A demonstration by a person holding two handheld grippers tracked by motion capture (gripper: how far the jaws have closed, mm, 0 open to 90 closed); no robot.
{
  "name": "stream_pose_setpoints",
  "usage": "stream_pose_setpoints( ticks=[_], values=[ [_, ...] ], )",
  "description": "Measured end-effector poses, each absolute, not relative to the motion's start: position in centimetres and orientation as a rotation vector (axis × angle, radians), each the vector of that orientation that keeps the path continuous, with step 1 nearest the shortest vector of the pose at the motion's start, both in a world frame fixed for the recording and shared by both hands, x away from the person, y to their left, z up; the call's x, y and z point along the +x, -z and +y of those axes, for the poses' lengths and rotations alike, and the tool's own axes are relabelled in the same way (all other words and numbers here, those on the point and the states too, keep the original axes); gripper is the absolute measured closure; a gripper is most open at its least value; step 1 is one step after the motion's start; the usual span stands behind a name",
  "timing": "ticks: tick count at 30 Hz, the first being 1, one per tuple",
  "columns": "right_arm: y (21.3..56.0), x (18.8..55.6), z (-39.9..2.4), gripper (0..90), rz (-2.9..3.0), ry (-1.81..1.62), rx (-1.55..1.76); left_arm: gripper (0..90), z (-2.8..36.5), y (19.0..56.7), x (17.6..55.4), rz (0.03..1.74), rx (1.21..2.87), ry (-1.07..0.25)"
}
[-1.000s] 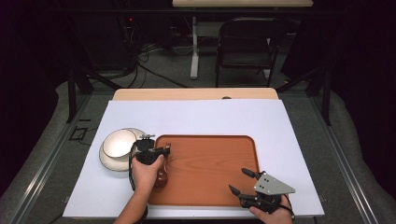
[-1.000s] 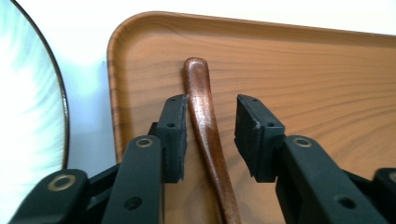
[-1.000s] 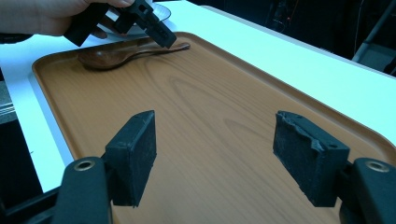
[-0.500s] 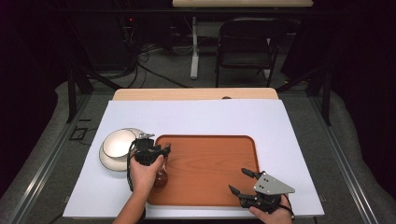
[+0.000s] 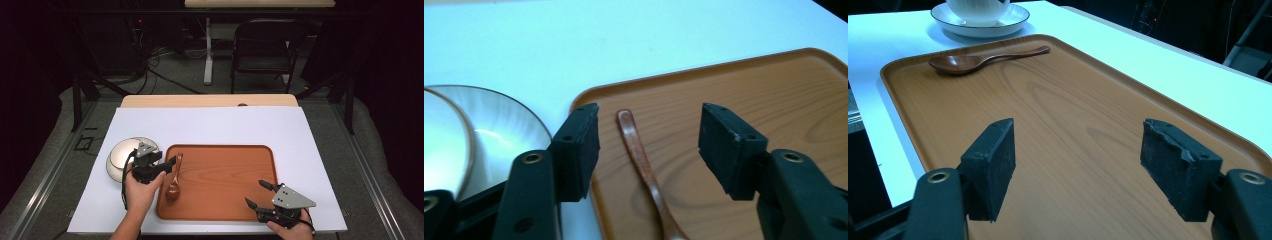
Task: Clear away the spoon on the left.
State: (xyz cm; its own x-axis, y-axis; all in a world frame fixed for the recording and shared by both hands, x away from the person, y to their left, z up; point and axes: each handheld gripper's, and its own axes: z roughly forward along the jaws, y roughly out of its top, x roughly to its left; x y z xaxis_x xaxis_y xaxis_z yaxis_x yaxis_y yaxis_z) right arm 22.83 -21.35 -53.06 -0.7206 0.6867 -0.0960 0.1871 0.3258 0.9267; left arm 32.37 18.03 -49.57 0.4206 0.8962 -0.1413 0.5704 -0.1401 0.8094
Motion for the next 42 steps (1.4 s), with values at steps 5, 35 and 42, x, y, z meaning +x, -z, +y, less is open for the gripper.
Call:
stream_pose_setpoints(
  ticks=[5,35,42],
  values=[
    [53.1,22.8,-21.3,29.7,2.114,-1.385,0.773,40.1,19.5,49.2,30.7,1.221,1.809,-0.516],
    [53.1,22.8,-21.2,29.7,2.122,-1.368,0.77,40.4,23.5,53.1,25.1,1.222,1.82,-0.552],
    [53.2,22.9,-21.1,29.7,2.131,-1.36,0.768,40.4,23.4,53.5,25.2,1.24,1.816,-0.549]
  ],
)
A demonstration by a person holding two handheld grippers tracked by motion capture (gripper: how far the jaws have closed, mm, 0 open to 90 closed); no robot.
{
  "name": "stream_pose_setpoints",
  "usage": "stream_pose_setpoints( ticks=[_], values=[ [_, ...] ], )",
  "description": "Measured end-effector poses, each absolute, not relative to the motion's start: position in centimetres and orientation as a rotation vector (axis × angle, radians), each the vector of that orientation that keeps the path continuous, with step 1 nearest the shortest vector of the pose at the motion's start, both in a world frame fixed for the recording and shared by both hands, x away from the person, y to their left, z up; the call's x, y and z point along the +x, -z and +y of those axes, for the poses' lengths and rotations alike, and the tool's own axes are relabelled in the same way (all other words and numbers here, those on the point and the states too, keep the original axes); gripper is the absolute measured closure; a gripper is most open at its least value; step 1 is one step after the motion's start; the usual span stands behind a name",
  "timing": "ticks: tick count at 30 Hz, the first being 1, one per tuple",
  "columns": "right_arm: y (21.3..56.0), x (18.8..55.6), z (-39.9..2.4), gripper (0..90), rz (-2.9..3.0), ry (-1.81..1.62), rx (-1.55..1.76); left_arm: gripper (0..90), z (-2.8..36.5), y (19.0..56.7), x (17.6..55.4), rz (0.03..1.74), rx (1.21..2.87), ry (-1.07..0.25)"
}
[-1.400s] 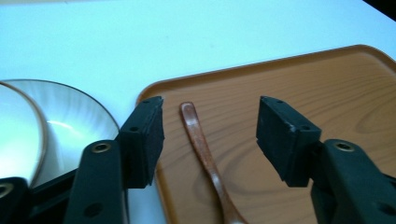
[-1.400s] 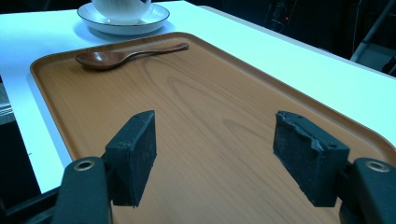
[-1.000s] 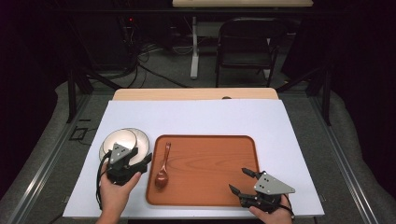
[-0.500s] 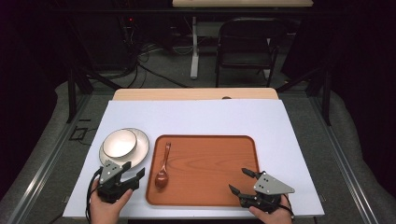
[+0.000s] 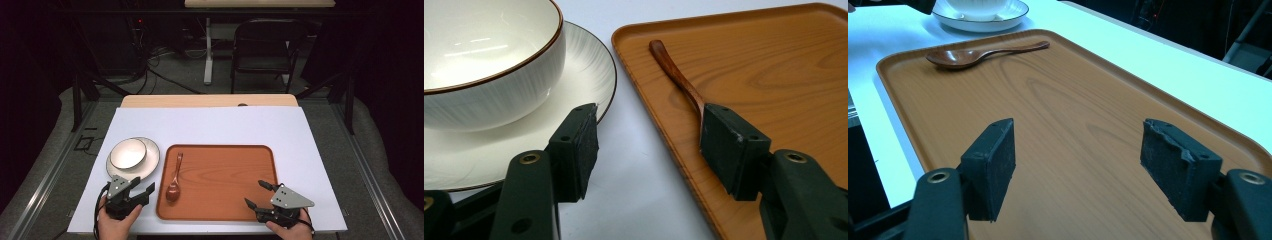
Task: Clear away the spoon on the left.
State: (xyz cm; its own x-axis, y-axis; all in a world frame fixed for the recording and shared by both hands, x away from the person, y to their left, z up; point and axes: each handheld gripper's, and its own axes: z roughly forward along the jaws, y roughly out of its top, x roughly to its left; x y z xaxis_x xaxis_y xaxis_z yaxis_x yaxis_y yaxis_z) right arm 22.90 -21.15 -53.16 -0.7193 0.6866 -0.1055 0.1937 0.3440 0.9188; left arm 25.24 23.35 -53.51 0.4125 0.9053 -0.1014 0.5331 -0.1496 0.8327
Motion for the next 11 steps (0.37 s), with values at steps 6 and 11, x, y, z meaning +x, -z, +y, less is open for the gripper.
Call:
stream_pose_setpoints(
  ticks=[6,11],
  values=[
    [53.22,22.93,-21.15,29.6,2.138,-1.353,0.772,40.3,23.04,53.53,25.28,1.23,1.817,-0.554],
    [53.33,22.96,-21.08,27.8,2.132,-1.342,0.773,40.3,23.26,53.51,25.35,1.233,1.797,-0.552]
  ],
)
